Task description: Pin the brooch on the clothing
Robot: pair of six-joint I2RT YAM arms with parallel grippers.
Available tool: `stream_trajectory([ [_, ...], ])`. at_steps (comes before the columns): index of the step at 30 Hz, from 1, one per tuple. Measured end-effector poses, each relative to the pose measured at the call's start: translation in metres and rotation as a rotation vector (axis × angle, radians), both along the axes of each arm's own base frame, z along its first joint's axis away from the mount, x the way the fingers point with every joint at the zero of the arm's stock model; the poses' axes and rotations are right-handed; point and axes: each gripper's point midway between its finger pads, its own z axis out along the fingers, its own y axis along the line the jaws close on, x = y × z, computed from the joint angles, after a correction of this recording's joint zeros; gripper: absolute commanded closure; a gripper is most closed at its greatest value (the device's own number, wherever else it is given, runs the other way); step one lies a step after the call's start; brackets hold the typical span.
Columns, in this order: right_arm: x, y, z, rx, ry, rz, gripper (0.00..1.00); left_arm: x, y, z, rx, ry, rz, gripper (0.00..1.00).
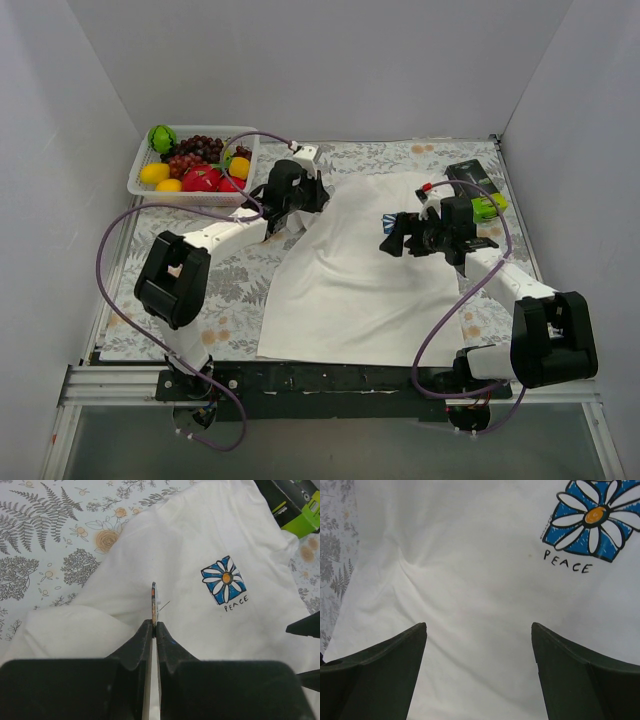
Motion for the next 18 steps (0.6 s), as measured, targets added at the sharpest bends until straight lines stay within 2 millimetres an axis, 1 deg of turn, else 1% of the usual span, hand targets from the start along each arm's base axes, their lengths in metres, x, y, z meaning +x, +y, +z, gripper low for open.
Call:
stream_trajectory([
  [5, 0.008, 0.011, 0.016, 0.039, -0.094, 0.065, 0.04, -0.005, 0.008, -0.003, -0.052, 0.016, -0.052, 1.00],
  [10, 0.014, 0.025, 0.039, 0.099, -0.205, 0.150, 0.05, -0.012, 0.020, -0.005, -0.111, 0.033, -0.100, 1.00],
  [14, 0.017, 0.038, 0.062, 0.157, -0.308, 0.231, 0.06, -0.022, 0.027, 0.002, -0.160, 0.029, -0.154, 1.00],
  [18, 0.022, 0.048, 0.084, 0.190, -0.401, 0.308, 0.07, -0.032, 0.024, 0.008, -0.193, 0.010, -0.239, 1.00],
])
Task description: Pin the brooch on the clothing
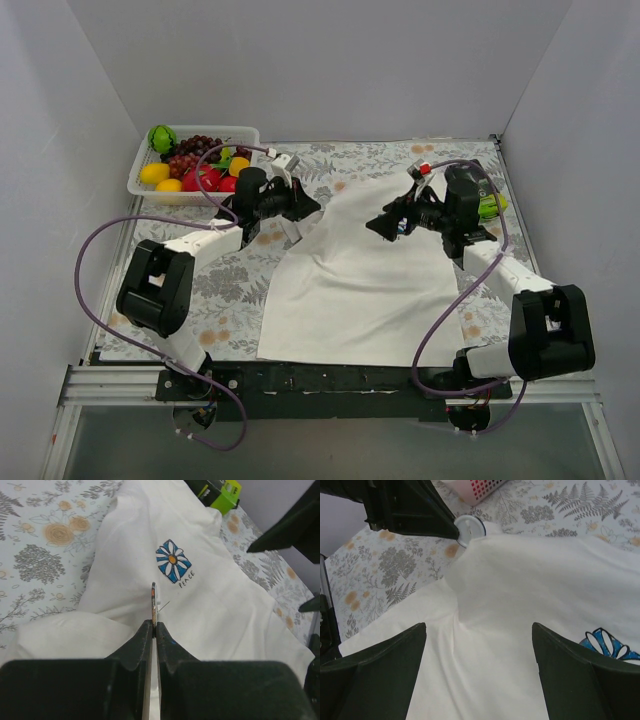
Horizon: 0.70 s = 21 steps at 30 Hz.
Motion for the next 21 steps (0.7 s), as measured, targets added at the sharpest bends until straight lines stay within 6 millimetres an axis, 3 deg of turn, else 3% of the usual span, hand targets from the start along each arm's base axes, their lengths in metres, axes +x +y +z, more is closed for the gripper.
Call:
stream_trajectory([
  [10, 0.010, 0.031, 0.037, 0.060, -0.169, 0.218, 0.07, -0.037, -0.010, 0.003, -0.038, -0.036, -0.235, 1.00],
  [21, 0.001, 0.067, 0.039, 0.074, -0.179, 0.373, 0.06, -0.055, -0.007, 0.016, -0.048, -0.076, -0.291, 1.00],
])
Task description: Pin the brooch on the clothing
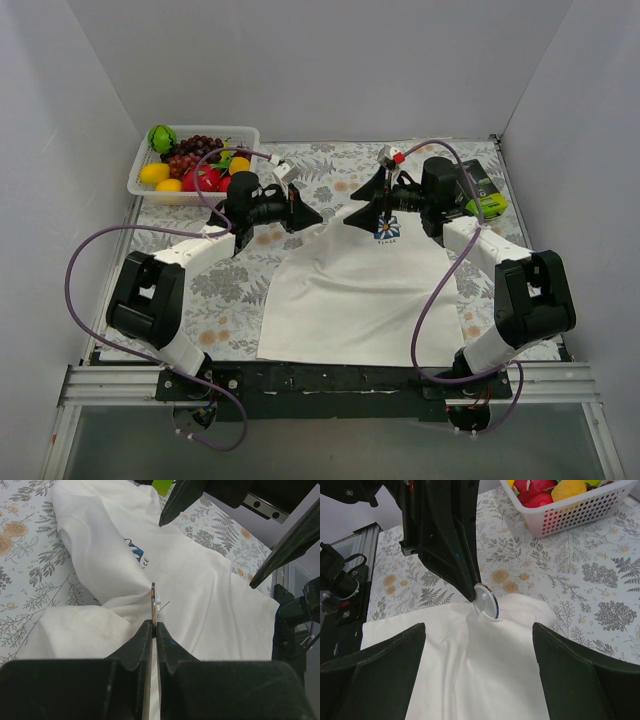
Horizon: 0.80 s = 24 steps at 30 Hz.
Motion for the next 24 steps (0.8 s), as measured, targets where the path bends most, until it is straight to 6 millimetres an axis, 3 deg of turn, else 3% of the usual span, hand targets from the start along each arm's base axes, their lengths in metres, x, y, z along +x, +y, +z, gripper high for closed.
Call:
stream_trajectory([
  [5, 0.001, 0.004, 0.011, 0.005, -0.033, 0.018, 0.05, -0.006, 0.004, 0.009, 0.002, -0.025, 0.004, 1.00],
  [15, -0.008, 0.006, 0.014, 0.011, -0.036, 0.076, 0.02, -0.013, 0.004, 0.015, 0.003, -0.048, -0.026, 1.00],
  [24, -0.010, 0.023, 0.020, -0.011, -0.082, 0.167, 0.02, -0.027, 0.004, 0.032, -0.014, -0.089, -0.084, 1.00],
])
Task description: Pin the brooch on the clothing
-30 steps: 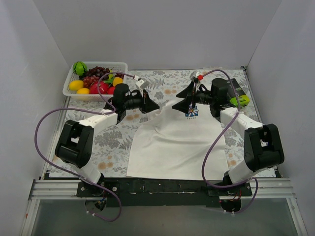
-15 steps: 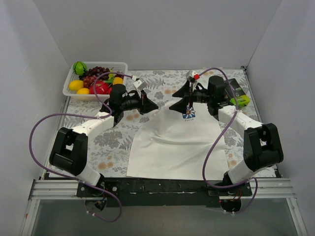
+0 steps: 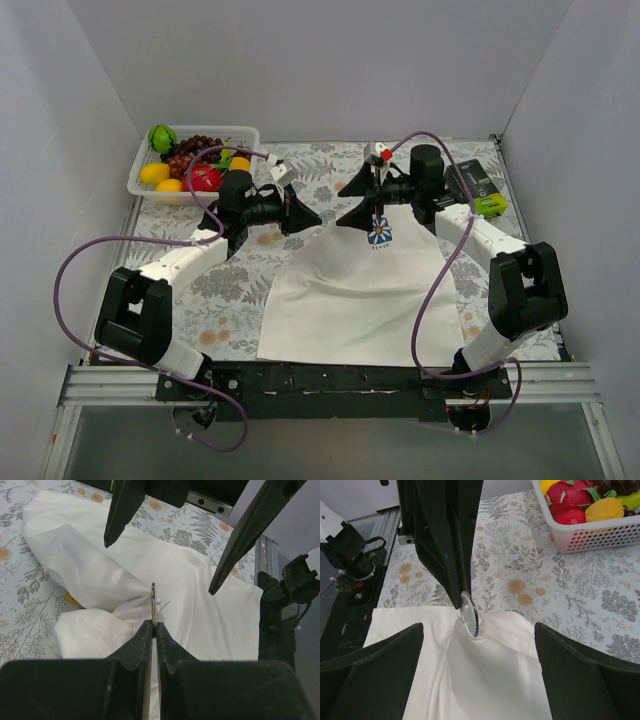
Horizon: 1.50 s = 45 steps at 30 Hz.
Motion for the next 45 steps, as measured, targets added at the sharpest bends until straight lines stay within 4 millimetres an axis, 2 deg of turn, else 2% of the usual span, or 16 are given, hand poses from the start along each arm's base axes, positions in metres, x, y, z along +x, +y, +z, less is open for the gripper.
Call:
stream_trajectory([
  [5, -0.005, 0.005, -0.011, -0.015, 0.024, 0.034, 0.02, -0.007, 0.000, 0.002, -0.001, 0.002, -0.026, 1.00],
  [10, -0.009, 0.005, -0.011, -0.009, 0.023, 0.061, 0.05, -0.010, 0.001, 0.008, -0.008, -0.011, -0.036, 1.00],
  [17, -0.016, 0.009, -0.009, 0.001, 0.033, 0.095, 0.20, -0.014, 0.001, 0.016, -0.018, -0.026, -0.045, 1.00],
  [22, -0.018, 0.012, -0.003, 0.019, 0.017, 0.108, 0.26, -0.016, 0.001, 0.017, -0.021, -0.018, -0.051, 1.00],
  [26, -0.020, 0.015, -0.002, 0.023, 0.015, 0.119, 0.41, -0.017, 0.000, 0.017, -0.024, -0.011, -0.054, 1.00],
  [36, -0.025, 0.021, -0.009, 0.008, 0.019, 0.132, 0.43, -0.015, 0.000, 0.023, -0.031, -0.021, -0.056, 1.00],
  [37, -0.024, 0.021, -0.010, 0.007, 0.021, 0.131, 0.45, -0.015, -0.001, 0.024, -0.032, -0.023, -0.056, 1.00],
  [38, -0.024, 0.021, -0.012, 0.005, 0.024, 0.129, 0.55, -0.015, -0.001, 0.024, -0.032, -0.024, -0.056, 1.00],
  [40, -0.023, 0.021, -0.014, 0.001, 0.028, 0.125, 0.62, -0.015, -0.001, 0.024, -0.032, -0.024, -0.056, 1.00],
  [45, -0.022, 0.021, -0.017, -0.007, 0.042, 0.116, 0.61, -0.015, -0.001, 0.024, -0.032, -0.023, -0.056, 1.00],
])
